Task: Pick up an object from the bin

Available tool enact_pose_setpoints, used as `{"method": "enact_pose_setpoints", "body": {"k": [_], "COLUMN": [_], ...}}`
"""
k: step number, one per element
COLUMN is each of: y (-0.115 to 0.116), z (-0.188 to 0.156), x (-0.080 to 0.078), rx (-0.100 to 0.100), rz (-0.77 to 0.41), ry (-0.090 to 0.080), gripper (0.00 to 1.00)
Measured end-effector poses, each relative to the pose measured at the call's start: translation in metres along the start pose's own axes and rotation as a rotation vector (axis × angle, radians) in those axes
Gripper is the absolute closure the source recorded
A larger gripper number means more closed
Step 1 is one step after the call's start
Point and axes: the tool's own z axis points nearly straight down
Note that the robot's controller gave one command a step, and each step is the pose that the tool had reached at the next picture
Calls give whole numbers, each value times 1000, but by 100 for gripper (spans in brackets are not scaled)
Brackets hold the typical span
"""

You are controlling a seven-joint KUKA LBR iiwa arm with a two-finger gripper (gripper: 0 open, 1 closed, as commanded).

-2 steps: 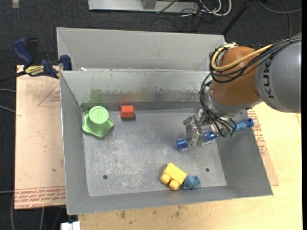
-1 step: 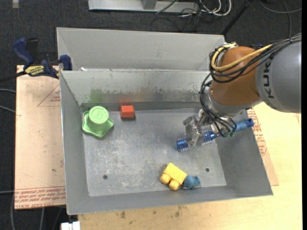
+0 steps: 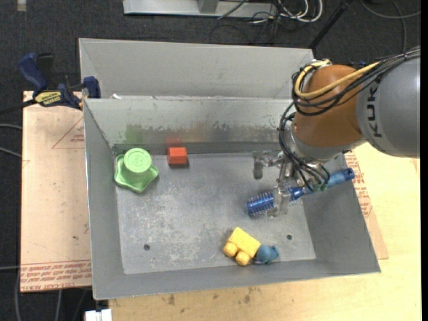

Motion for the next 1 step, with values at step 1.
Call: {"method": "enact_pose_setpoints", "body": {"k": [1], "y": [0], "z": [0], "x": [0], "rx": [0], "rz": [0], "ry": [0], "gripper": [100]}}
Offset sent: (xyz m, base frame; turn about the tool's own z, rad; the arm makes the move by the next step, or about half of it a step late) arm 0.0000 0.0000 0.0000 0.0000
